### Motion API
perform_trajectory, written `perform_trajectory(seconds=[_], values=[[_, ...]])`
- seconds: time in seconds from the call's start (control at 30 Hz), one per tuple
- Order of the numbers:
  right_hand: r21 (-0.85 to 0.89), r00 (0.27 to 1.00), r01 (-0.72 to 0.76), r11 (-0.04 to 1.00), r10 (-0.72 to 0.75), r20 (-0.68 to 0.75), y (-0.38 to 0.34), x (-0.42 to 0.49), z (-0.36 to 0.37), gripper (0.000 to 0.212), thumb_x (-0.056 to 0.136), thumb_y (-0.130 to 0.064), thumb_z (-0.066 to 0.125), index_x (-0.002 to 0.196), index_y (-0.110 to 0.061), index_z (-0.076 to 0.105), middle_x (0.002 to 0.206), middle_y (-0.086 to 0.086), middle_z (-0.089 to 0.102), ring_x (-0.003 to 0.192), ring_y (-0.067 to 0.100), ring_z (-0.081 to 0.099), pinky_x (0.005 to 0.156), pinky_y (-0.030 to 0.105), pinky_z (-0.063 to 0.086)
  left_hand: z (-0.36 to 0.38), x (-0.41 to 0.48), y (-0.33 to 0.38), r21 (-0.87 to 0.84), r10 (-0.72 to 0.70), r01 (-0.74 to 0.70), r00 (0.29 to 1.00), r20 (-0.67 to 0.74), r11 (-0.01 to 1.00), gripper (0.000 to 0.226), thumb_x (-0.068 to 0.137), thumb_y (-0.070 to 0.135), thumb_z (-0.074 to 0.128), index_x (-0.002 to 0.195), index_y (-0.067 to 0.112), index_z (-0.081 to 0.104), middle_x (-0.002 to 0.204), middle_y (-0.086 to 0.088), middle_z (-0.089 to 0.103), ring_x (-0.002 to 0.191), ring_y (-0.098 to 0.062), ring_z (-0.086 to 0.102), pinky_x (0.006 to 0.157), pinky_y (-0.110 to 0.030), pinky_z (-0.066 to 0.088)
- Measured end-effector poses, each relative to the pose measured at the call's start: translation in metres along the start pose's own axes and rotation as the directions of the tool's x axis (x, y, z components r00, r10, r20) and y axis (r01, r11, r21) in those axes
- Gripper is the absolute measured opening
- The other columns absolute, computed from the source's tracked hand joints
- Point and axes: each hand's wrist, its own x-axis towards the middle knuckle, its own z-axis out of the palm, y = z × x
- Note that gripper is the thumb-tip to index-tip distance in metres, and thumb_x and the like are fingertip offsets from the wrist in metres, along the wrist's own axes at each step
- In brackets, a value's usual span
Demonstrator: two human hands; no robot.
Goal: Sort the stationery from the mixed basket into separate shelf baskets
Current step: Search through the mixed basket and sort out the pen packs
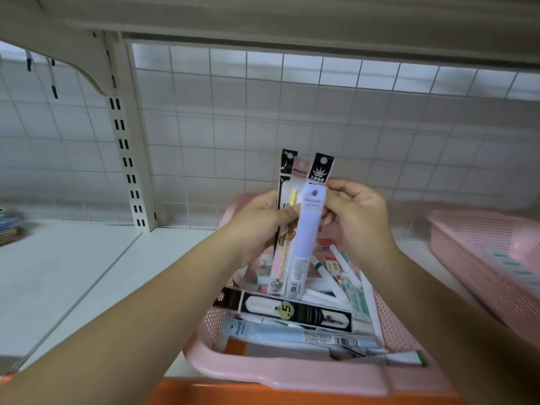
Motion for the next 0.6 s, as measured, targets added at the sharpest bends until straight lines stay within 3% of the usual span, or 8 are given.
perform_trajectory(seconds=[0.17,0.23,0.33,0.43,0.53,0.6], values=[[0.003,0.998,0.054,0.999,-0.053,-0.030,0.001,0.002,-0.006,0.025,0.083,0.006,0.061,0.072,-0.017,0.059,0.047,-0.014,0.061,0.043,-0.003,0.054,0.046,0.014,0.046,0.001,-0.002,-0.009,0.033,-0.012,0.010,0.998,0.055,0.999,0.013,0.091,0.005,0.049,0.092,0.012,0.060,0.071,0.005,0.070,0.060,-0.006,0.064,0.057,-0.020,0.047],[0.007,0.998,0.055,0.998,-0.055,-0.007,0.002,0.005,-0.005,0.022,0.078,0.004,0.066,0.072,-0.016,0.059,0.050,-0.012,0.063,0.047,-0.003,0.057,0.051,0.011,0.048,0.001,-0.003,-0.013,0.046,-0.021,0.017,0.996,0.081,0.999,0.012,0.090,0.007,0.051,0.094,0.013,0.061,0.075,0.004,0.071,0.065,-0.007,0.065,0.062,-0.021,0.047],[0.034,0.999,0.050,0.998,-0.050,0.013,0.007,0.011,-0.005,0.020,0.084,0.006,0.059,0.073,-0.011,0.060,0.048,-0.008,0.061,0.045,0.000,0.056,0.050,0.014,0.049,0.002,-0.003,-0.014,0.034,-0.011,0.007,0.995,0.102,0.999,0.015,0.085,0.011,0.055,0.098,0.012,0.062,0.087,-0.001,0.071,0.078,-0.014,0.066,0.073,-0.026,0.051],[-0.114,0.992,0.119,0.986,-0.114,0.051,0.013,0.011,-0.005,0.022,0.084,0.006,0.060,0.075,-0.014,0.059,0.048,-0.006,0.060,0.042,0.003,0.054,0.049,0.017,0.051,0.003,-0.002,-0.018,0.056,0.010,-0.011,1.000,0.022,0.998,0.012,0.088,0.004,0.055,0.095,0.010,0.062,0.090,-0.007,0.070,0.083,-0.020,0.064,0.082,-0.033,0.050],[-0.045,0.991,0.057,0.997,-0.051,0.126,0.017,0.012,-0.004,0.022,0.085,0.014,0.053,0.093,-0.006,0.056,0.065,0.001,0.056,0.043,0.003,0.055,0.046,0.017,0.050,0.001,0.001,-0.018,0.069,0.058,-0.051,0.993,-0.104,0.996,0.015,0.089,-0.001,0.053,0.088,0.011,0.062,0.077,-0.002,0.070,0.068,-0.015,0.066,0.070,-0.029,0.053],[-0.167,0.991,0.051,0.985,-0.030,0.128,0.019,0.015,-0.007,0.022,0.085,0.014,0.054,0.100,-0.002,0.056,0.066,0.001,0.054,0.042,-0.001,0.054,0.045,0.011,0.046,-0.005,0.003,-0.014,0.033,0.072,-0.067,0.977,-0.198,0.997,0.017,0.092,-0.002,0.049,0.089,0.010,0.060,0.074,-0.001,0.071,0.064,-0.012,0.068,0.064,-0.028,0.055]])
